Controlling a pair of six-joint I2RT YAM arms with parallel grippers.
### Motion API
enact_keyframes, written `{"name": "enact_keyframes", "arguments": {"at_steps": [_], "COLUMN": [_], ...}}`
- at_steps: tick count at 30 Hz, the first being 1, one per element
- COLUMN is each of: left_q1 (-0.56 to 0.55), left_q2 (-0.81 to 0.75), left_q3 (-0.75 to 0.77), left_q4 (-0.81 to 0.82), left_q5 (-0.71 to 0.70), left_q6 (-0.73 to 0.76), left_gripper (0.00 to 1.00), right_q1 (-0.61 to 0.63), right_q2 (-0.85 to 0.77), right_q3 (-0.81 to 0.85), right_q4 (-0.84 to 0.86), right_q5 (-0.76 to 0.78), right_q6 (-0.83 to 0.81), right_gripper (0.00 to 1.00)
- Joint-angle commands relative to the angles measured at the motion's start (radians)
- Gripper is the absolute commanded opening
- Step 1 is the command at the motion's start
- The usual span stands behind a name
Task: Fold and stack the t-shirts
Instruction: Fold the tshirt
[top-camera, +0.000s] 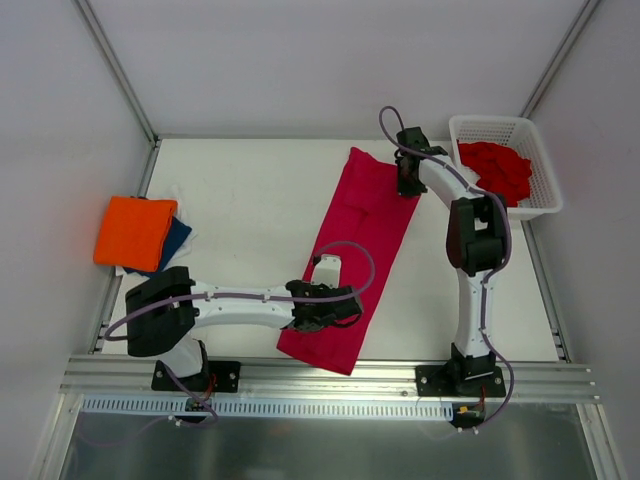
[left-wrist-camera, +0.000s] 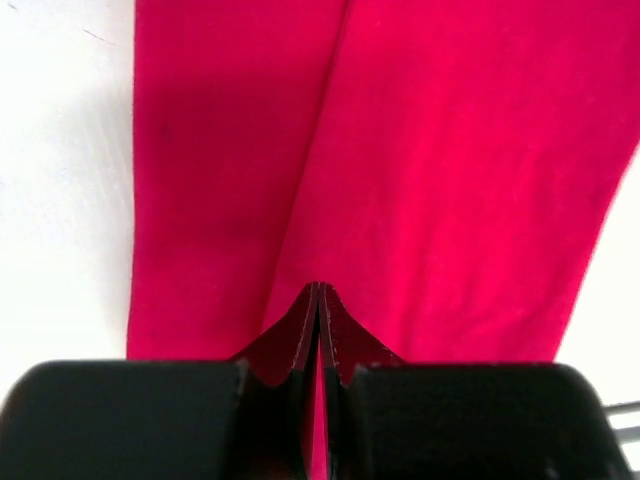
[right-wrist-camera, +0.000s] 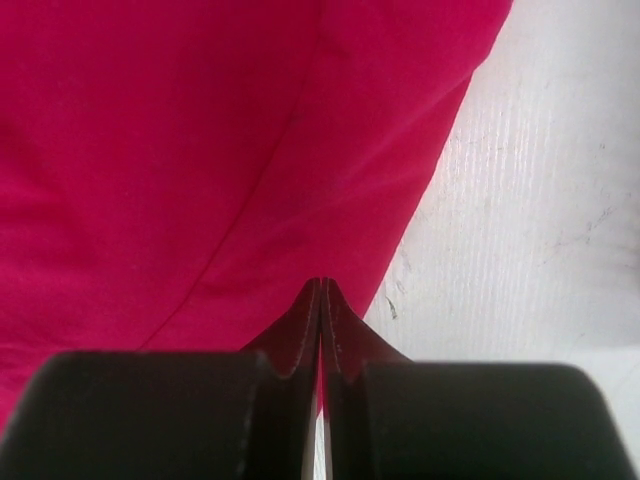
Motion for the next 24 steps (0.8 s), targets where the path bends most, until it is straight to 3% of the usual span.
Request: {"name": "enact_keyframes", "arguments": {"at_steps": [1, 14, 24], "left_q1": [0.014, 0.014, 0.003], "left_q2": [0.043, 0.144, 0.184], "left_q3": [-0.011, -0.025, -0.021], "left_q4": [0.044, 0.073, 0.206], "left_q5": [0.041, 0.122, 0.235], "left_q6": [0.017, -0.048, -0.084], "left_gripper": [0.00, 0.00, 0.00], "right_q1": [0.007, 0.018, 0.031], "right_q2": [0.025, 0.172, 0.295], "right_q3": [0.057, 0.253, 0.420], "right_q4": [-0.021, -0.098, -0.133], "right_q5": [0.016, -0.053, -0.178], "right_q6": [0.001, 0.020, 0.037], "right_gripper": [0.01, 0.00, 0.00]}}
